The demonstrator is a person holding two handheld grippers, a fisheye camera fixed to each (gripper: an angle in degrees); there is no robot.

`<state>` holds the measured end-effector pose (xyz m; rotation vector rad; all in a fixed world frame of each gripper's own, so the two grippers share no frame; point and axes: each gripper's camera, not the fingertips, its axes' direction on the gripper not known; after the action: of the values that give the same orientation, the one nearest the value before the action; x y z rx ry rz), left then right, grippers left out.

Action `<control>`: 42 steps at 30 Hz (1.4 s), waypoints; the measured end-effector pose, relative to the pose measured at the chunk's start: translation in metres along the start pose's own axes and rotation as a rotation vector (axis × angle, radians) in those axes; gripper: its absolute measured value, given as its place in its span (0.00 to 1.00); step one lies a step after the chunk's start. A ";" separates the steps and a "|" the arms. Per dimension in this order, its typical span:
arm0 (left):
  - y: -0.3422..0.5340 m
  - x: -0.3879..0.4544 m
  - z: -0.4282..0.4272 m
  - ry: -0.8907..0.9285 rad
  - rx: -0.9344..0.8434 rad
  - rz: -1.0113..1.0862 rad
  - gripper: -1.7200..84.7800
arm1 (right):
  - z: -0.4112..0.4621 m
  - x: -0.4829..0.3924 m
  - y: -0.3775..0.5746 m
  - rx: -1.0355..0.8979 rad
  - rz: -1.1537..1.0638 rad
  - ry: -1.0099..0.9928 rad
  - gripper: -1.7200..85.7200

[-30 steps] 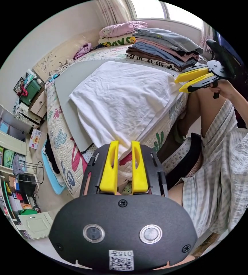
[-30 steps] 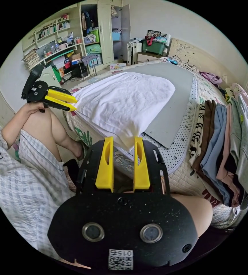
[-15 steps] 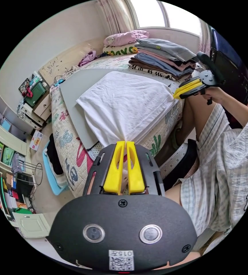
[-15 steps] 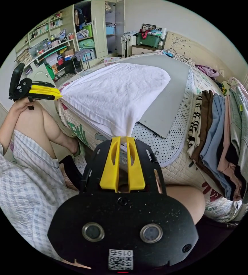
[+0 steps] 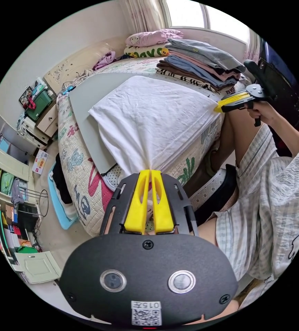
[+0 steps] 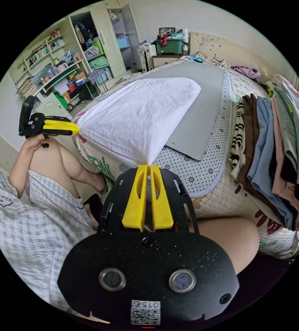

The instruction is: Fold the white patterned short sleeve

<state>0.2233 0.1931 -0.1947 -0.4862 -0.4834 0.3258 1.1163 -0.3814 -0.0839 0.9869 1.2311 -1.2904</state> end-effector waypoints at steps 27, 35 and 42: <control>-0.077 -0.318 0.049 0.384 0.343 -0.647 0.15 | -0.223 0.014 -0.377 0.280 0.203 -0.272 0.14; -0.140 -0.360 0.129 0.382 0.244 -0.592 0.20 | -0.176 -0.032 -0.499 0.158 0.214 -0.268 0.17; -0.163 -0.361 0.156 0.358 0.199 -0.510 0.21 | -0.203 -0.095 -0.545 0.168 0.232 -0.329 0.17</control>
<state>-0.1300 -0.0335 -0.1202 -0.2069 -0.2091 -0.2024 0.5680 -0.2108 0.0496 0.9584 0.7444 -1.3231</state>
